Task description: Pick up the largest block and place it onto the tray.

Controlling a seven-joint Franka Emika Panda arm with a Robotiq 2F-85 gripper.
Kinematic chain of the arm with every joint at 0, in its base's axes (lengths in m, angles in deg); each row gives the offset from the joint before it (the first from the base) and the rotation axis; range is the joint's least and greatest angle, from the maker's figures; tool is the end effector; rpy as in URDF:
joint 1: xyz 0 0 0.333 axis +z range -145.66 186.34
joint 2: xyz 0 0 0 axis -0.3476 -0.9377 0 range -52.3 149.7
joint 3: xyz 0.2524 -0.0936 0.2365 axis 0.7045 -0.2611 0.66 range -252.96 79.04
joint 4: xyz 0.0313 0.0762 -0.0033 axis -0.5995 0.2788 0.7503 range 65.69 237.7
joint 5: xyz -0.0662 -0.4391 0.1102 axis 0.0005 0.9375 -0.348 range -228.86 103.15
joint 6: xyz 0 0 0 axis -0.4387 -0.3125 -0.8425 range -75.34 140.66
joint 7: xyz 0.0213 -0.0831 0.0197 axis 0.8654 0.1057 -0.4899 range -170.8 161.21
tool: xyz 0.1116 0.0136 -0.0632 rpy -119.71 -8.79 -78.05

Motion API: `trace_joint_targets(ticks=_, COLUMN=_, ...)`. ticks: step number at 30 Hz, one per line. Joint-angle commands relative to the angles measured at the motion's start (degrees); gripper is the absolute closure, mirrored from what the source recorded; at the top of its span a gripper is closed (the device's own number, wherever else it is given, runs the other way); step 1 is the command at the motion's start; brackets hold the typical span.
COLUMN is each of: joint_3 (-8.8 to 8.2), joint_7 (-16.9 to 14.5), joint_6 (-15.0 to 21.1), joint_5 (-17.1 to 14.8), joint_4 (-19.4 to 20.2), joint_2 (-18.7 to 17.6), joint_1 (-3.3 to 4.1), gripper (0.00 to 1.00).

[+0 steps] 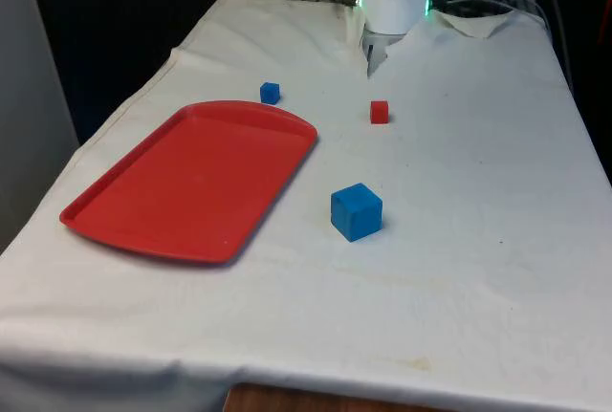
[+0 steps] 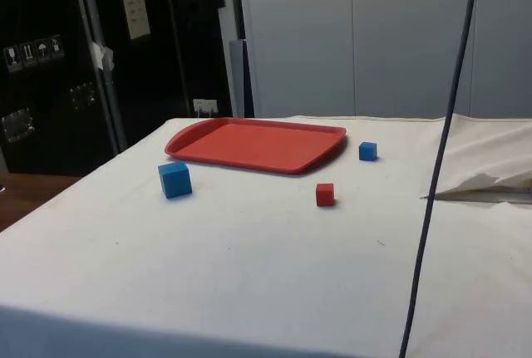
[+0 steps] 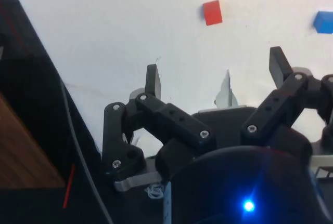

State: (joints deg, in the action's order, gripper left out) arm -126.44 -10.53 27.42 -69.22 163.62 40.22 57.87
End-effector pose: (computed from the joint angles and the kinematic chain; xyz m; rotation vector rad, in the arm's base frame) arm 0.6489 0.0068 0.4755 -3.1150 -0.0576 0.1789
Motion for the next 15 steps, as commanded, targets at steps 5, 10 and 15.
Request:
trace_joint_targets(ticks=5, joint_3=0.06, joint_7=-0.63, joint_6=0.52, joint_5=-1.32, joint_4=-1.83, joint_2=-2.52, joint_1=-0.52, gripper=0.00)
trace_joint_targets(ticks=10, joint_3=0.11, joint_7=-0.92, joint_6=0.74, joint_5=-2.12, joint_4=-3.61, joint_2=-4.76, joint_1=-0.86, gripper=0.00)
trace_joint_targets(ticks=15, joint_3=0.23, joint_7=-1.43, joint_6=1.49, joint_5=-3.44, joint_4=-5.56, joint_2=-7.56, joint_1=-1.38, gripper=0.00)
